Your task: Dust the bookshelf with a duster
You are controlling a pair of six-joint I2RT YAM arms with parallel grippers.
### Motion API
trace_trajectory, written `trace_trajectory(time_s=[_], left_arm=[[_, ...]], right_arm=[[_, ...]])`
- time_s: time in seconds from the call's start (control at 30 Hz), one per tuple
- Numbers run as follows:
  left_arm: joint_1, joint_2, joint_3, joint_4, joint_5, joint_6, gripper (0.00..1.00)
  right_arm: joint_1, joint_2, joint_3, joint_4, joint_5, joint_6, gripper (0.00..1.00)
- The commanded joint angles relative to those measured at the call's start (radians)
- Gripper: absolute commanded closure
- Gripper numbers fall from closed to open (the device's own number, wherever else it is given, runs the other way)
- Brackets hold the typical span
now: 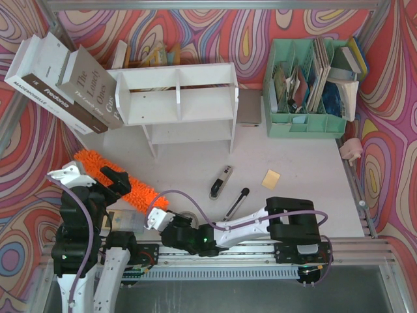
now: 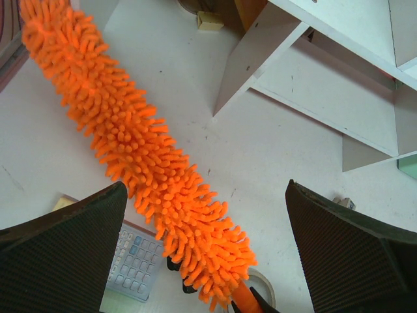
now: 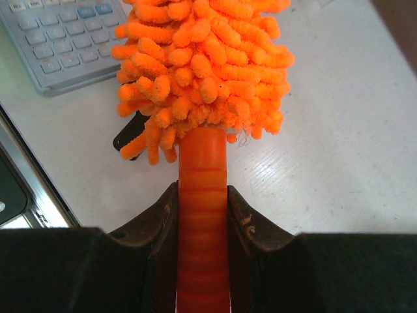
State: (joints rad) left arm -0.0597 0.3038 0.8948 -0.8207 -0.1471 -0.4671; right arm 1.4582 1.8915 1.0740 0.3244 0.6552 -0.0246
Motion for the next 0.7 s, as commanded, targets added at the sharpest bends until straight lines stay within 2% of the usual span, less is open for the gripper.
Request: trace_trajectory(time_s=[0.0, 0.13, 0.37, 0.5, 0.67], left_arm=[[0.004, -0.009, -0.001, -0.006, -0.005, -0.002, 0.02], [0.004, -0.009, -0.001, -0.007, -0.005, -0.002, 0.02], [0.004, -0.008, -0.001, -0.005, -0.006, -0.004, 0.02], [0.004, -0.009, -0.002, -0.007, -0.006, -0.004, 0.02], [0.004, -0.011, -0.001, -0.006, -0.007, -0.002, 0.02]], right_arm=[[-0.010, 0.019, 0.067, -0.075, 0.036, 0.088, 1.00], [-0.010, -0.009, 0.081, -0.067, 0.052, 0.049, 1.00], [-0.009, -0.180, 0.100, 0.016, 0.046, -0.057, 1.00], [-0.009, -0.221, 0.106, 0.017, 0.018, -0.057, 1.00], [-0.008, -0.182, 0.076, -0.029, 0.001, 0.007, 1.00]])
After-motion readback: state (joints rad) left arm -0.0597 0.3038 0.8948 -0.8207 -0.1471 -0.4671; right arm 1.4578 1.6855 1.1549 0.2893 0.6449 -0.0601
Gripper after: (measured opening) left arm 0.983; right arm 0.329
